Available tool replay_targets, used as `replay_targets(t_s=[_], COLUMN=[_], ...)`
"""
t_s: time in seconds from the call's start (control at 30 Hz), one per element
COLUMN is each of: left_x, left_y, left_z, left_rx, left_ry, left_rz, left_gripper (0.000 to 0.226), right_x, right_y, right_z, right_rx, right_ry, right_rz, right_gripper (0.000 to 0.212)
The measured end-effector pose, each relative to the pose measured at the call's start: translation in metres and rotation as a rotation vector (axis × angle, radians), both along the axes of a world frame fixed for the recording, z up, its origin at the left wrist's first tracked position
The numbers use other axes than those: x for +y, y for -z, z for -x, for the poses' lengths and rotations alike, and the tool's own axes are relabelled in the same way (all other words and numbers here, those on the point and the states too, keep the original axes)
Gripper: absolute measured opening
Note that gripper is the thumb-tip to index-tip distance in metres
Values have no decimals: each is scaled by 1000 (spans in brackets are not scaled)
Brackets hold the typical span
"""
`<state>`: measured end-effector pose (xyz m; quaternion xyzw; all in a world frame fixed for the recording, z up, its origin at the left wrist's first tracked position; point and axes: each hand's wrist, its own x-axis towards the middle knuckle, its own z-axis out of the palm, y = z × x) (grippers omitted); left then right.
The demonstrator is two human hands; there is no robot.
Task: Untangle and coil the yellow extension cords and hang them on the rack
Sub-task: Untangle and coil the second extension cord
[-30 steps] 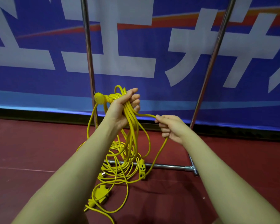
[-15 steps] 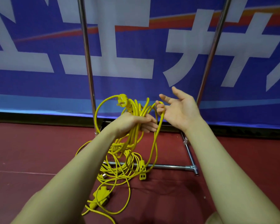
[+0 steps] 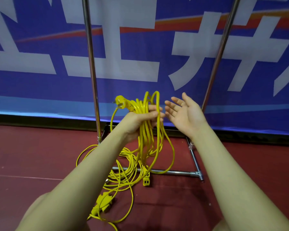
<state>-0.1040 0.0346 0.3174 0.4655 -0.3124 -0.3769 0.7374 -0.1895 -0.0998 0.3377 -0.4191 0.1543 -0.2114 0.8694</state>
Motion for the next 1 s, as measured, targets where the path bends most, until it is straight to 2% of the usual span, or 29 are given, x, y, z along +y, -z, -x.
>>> replay_targets(t_s=[0.07, 0.17, 0.27, 0.33, 0.43, 0.5, 0.6, 0.73, 0.87, 1.0], left_x=[-1, -1, 1, 3, 10, 15, 20, 21, 21, 21], left_y=[-6, -9, -8, -9, -13, -13, -10, -7, -6, -4], left_z=[-5, -17, -25, -29, -37, -40, -40, -31, -28, -17], left_rx=[147, 321, 356, 377, 413, 412, 321, 227, 90, -53], left_ry=[-136, -278, -330, -356, -372, -343, -300, -251, -113, 9], left_rz=[103, 192, 235, 269, 310, 285, 164, 92, 14, -167], left_gripper=[18, 17, 15, 15, 14, 14, 19, 19, 24, 22], right_x=[0, 5, 11, 14, 16, 16, 10, 2, 3, -1], right_y=[4, 13, 18, 20, 22, 20, 12, 4, 1, 0], right_z=[1, 1, 0, 2, 4, 2, -1, 1, 1, -1], right_rx=[75, 222, 295, 333, 334, 233, 85, -34, -139, -229], right_ry=[-47, -238, -468, -572, -562, -459, -307, -209, -146, 2], right_rz=[59, 210, 349, 448, 568, 477, 228, -49, -182, -319], right_gripper=[34, 42, 47, 44, 31, 28, 28, 25, 24, 26])
